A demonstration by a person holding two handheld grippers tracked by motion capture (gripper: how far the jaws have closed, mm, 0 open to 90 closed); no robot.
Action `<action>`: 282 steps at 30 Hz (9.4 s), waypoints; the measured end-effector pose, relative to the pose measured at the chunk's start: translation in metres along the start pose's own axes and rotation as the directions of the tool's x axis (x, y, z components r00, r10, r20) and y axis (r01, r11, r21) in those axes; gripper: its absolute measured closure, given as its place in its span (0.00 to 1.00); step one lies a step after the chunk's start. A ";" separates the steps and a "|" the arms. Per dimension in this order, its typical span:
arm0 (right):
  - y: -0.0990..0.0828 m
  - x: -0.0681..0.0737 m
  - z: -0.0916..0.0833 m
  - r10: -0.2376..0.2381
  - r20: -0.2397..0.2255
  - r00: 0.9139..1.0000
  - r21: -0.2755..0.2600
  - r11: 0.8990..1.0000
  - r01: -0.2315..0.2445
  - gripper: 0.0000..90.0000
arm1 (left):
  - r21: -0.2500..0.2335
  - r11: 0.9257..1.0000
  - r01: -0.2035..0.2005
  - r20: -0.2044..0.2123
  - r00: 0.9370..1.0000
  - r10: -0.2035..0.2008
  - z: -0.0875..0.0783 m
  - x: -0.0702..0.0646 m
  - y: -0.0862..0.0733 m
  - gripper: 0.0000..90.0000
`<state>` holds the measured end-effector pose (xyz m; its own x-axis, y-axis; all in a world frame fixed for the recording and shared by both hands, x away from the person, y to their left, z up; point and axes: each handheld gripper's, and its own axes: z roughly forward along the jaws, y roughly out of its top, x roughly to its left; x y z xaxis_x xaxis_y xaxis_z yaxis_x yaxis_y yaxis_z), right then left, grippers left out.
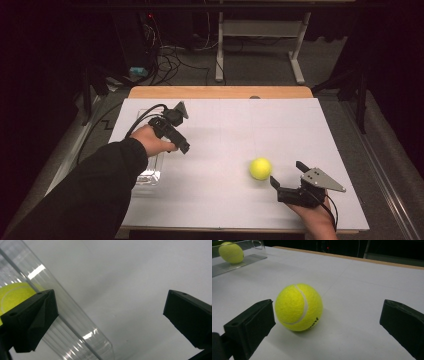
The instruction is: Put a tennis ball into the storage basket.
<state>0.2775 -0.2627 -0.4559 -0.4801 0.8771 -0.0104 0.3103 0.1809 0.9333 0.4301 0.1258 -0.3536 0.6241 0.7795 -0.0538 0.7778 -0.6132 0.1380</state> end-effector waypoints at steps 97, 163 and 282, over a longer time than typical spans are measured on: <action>0.031 0.031 0.049 -0.027 -0.072 0.997 0.078 0.996 0.032 0.00 | 0.017 0.994 -0.109 0.110 0.988 0.107 0.017 -0.043 -0.021 0.01; 0.010 0.020 0.062 0.022 -0.095 0.995 0.261 0.965 0.003 0.30 | 0.024 0.994 -0.111 0.114 0.988 0.107 0.017 -0.042 -0.021 0.01; 0.021 0.099 0.071 -0.114 -0.246 0.963 0.070 0.988 0.135 0.30 | -0.008 0.983 -0.185 0.148 0.972 0.184 -0.001 -0.075 -0.004 0.00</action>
<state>0.2945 -0.1410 -0.4630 -0.6994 0.7142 -0.0280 0.2995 0.3283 0.8958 0.3801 0.0702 -0.3496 0.7605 0.6259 -0.1728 0.6485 -0.7455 0.1537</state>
